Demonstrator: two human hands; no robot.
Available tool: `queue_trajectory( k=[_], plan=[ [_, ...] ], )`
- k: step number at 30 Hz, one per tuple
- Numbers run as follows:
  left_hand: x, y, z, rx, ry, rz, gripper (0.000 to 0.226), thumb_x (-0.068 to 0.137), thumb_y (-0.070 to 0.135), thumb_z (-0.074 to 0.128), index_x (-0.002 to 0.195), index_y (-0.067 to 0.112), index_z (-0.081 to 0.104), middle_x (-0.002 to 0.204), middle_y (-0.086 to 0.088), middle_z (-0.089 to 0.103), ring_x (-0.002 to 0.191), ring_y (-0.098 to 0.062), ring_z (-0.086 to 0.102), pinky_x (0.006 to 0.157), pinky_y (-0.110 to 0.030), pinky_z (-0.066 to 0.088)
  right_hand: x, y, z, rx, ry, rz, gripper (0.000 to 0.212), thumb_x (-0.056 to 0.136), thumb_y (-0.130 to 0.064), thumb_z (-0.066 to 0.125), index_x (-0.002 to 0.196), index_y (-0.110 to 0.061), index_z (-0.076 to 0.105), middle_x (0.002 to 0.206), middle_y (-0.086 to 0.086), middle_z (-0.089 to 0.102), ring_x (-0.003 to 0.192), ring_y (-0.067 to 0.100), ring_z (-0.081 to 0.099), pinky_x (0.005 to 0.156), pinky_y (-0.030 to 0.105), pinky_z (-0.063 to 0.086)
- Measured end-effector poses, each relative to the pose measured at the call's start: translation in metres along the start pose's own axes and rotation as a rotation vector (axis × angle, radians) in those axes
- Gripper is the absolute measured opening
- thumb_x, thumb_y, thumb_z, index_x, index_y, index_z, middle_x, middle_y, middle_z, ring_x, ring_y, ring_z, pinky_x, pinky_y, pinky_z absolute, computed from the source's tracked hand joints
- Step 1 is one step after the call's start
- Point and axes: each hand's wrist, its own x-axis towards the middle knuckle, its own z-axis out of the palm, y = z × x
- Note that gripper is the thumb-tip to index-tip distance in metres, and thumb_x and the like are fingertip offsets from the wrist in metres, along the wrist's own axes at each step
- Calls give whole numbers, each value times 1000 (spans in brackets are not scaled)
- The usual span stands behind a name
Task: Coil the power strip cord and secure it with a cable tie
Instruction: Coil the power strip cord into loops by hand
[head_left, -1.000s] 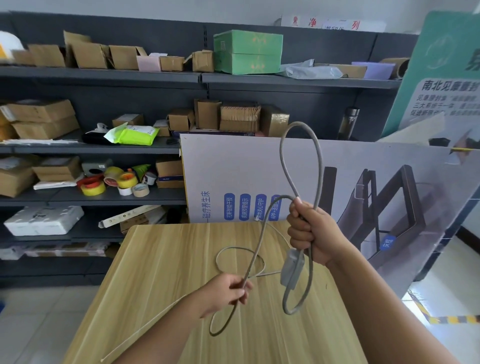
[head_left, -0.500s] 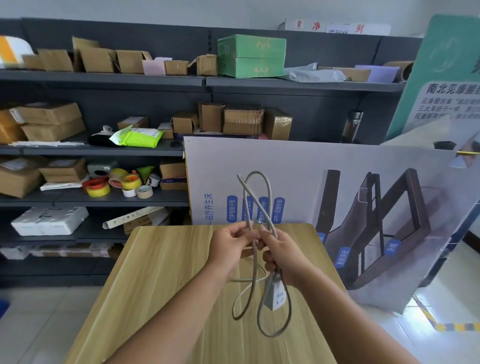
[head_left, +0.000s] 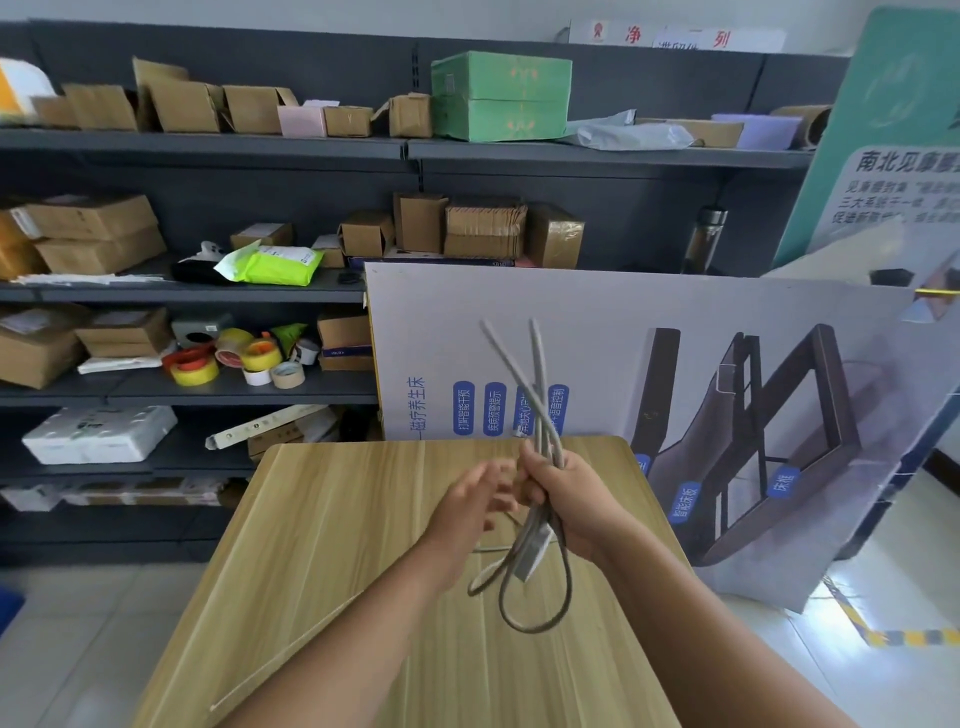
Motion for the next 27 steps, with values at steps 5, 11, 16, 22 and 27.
queue_trajectory(
  k=[5,11,16,22,27],
  plan=[
    [4,-67,0,340,91,-337,29,98,33,47,112,16,65,118,-7,64,106,-22,61,90,-31,47,-7,-18,-7,270,-129,-44,33,89,-40,55,68,-14,50,49,-3,31,38,10,36,47,29,44],
    [10,-95,-11,-497,-18,-758,38,93,12,60,127,-4,56,108,-22,66,72,-28,70,64,-35,60,-15,-30,-16,396,-374,-70,38,81,-46,72,72,-14,53,46,-9,36,32,1,32,39,17,37],
    [24,-69,-21,-570,280,-617,25,92,29,62,88,6,71,53,2,60,37,-7,46,36,-19,35,-23,-28,-25,296,-324,17,36,85,-44,67,74,-13,53,45,-7,34,31,3,30,37,17,34],
    [14,-12,-23,-380,322,-61,23,97,21,55,109,16,73,80,2,62,58,-9,49,54,-23,39,-14,-5,-28,203,136,95,20,96,-27,58,90,-7,58,55,1,46,35,7,31,33,20,30],
    [-9,11,7,-161,44,130,23,95,12,58,109,20,75,63,17,60,61,-4,46,63,-19,43,-7,4,-20,383,220,111,25,98,-25,54,103,-3,64,87,11,70,46,11,47,33,18,35]
  ],
)
